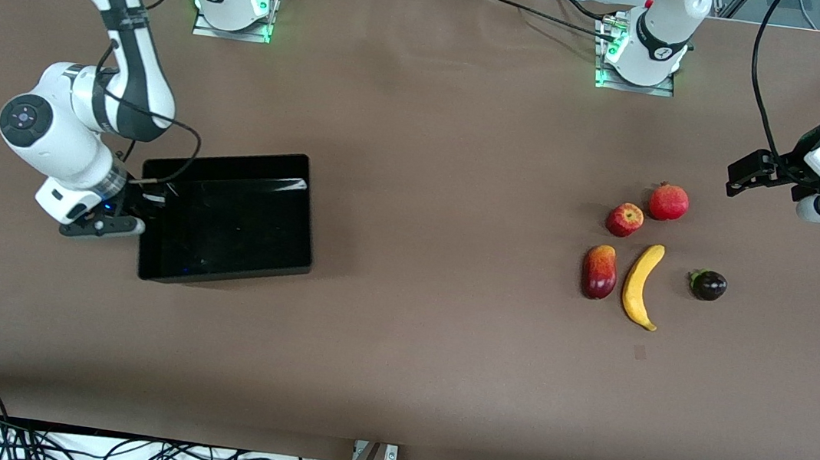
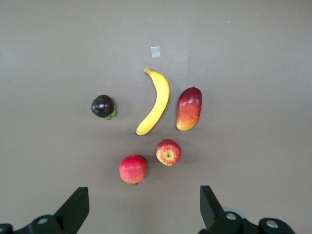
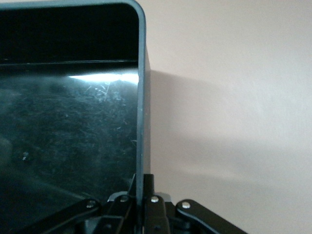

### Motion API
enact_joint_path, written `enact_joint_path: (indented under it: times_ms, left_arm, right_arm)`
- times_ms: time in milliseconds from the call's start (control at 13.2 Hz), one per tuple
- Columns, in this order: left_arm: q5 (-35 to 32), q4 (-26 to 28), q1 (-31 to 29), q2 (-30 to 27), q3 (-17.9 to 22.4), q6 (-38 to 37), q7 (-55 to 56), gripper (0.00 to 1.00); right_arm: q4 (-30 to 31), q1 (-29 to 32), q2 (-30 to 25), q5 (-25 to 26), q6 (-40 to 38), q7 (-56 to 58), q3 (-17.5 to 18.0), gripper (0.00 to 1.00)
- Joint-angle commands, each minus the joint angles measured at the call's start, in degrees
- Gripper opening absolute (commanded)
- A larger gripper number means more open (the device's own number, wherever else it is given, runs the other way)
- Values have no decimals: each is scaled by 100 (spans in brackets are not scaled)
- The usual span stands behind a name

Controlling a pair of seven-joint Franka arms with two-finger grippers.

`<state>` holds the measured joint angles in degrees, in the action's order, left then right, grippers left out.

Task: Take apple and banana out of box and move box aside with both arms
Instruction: 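Drag the black tray with the right gripper away from the fruits, then open the right gripper and release the tray rim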

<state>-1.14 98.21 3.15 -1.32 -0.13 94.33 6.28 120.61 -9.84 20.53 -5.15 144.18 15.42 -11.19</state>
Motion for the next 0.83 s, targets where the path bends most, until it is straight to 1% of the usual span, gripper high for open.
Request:
enact_joint_path:
  times_ms: [0,303,454,757]
  left_arm:
    - [52,102,10,-140,4,-55,-109,100]
    - [53,23,10,-123,4,-160,-109,100]
    - [53,-3,10,-114,-5,-169,-109,100]
    - [52,-12,10,-105,-5,-169,-109,100]
  right_arm:
    - [490,219,-199,-231,278,110,56,0]
    - [639,272,-120,-793,260,93,56,0]
    - [640,308,-50,-943,251,5,56,0]
    - [481,290,64,-961,321,-13,73,0]
